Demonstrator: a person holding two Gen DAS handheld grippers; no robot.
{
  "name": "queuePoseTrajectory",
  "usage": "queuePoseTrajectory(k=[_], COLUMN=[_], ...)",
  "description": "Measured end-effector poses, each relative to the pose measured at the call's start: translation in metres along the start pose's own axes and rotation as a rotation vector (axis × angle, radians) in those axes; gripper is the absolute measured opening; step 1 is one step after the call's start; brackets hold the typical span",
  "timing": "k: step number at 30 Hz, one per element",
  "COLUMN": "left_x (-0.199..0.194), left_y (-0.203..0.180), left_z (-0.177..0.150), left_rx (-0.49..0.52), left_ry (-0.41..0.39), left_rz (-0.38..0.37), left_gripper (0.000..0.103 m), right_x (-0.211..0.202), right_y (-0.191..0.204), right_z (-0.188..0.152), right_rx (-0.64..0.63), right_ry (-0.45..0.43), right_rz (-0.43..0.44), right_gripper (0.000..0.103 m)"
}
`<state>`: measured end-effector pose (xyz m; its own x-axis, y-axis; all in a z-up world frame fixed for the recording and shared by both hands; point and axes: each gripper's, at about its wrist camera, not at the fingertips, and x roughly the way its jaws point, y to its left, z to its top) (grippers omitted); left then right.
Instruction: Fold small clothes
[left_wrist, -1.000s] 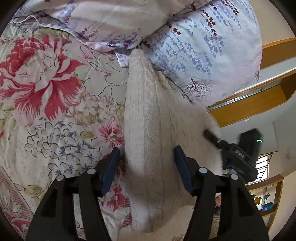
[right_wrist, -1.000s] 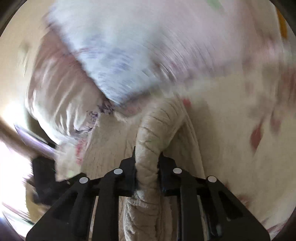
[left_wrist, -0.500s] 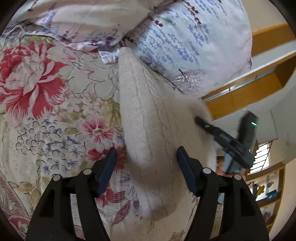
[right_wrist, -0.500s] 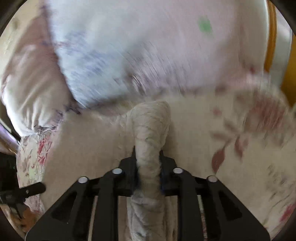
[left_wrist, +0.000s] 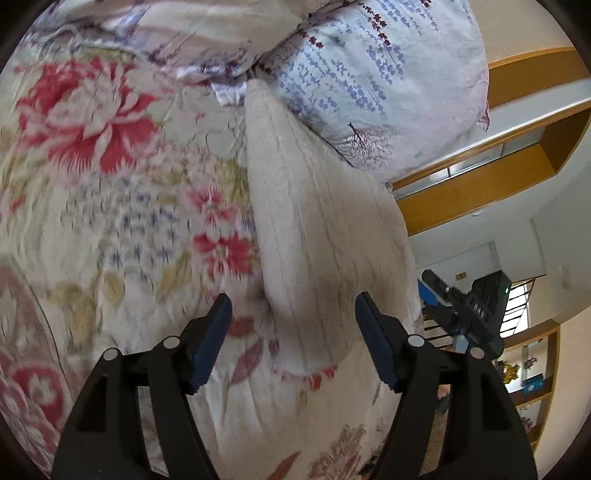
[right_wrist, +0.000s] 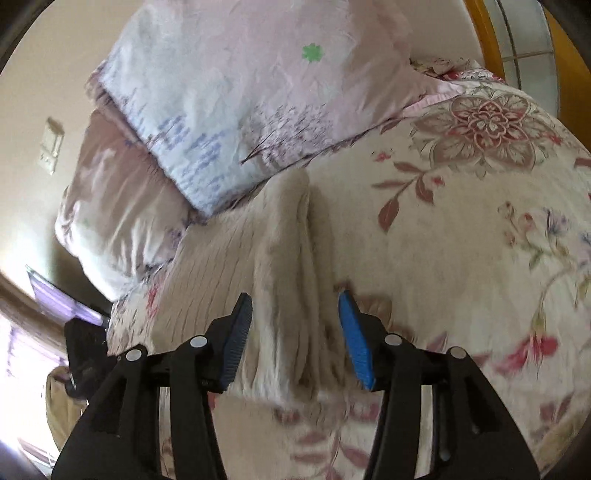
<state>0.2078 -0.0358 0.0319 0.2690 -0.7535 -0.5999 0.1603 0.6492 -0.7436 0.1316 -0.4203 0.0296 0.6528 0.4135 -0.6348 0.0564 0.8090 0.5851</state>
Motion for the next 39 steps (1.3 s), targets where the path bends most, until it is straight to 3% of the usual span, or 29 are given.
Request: queuePoseTrajectory(k=[6,9,10,11,14,17,20,23,36,39], left_x=[0.008,0.014,0.018,0.02,0.024,0.018,0.015,0.017,0.024,0.018], left_y=[-0.009,-0.011,-0.012,-0.012,-0.016,-0.016,-0.012,-0.009,-0.006,-0.01], left_z=[-0.016,-0.021,-0.022,-0.023,-0.026,-0.027,-0.031,-0.038,-0.042,-0.039], left_rx=[0.013,0.008,0.007,0.008,0.036,0.063,0.073,0.088,0.1,0.102], left_ry=[0.019,0.029,0.034,0.042,0.05,0.04,0.036,0.043,0.033,0.036], left_rz=[-0.003,0.009,0.005,0.002,0.004,-0.003,-0.006,0.012,0.027,0.019], left_gripper=[0.069,0.066,0.059,0.046,0.024,0.02,0.018,0.017,0.019,0.026], right_x=[0.002,0.009,0.01,0.009,-0.009,-0.03,-0.019,-0.003,0.014,0.003], right_y=[0.013,0.016,0.019,0.022,0.036,0.045,0.037,0.018,0.005,0.011], right_z=[-0.018,-0.025,-0.026,-0.027,-0.024,-0.023,-0.028,-0.036,-0.043,-0.035], right_rx=[-0.074,-0.097,-0.113,-0.124,-0.169,-0.207,-0.221,-0.181,-0.144,-0.119], right_ry=[0.007,0.019,0.014,0.006,-0.086,-0.166,-0.121,-0.071,-0.018,-0.01], right_rz=[-0.027,-0.042,-0.053,-0.057,-0.06,-0.065,-0.156,-0.191,-0.208,-0.189], right_gripper=[0.05,0.03,0.018,0.012,0.01,0.01,0.01,0.009,0.011,0.022])
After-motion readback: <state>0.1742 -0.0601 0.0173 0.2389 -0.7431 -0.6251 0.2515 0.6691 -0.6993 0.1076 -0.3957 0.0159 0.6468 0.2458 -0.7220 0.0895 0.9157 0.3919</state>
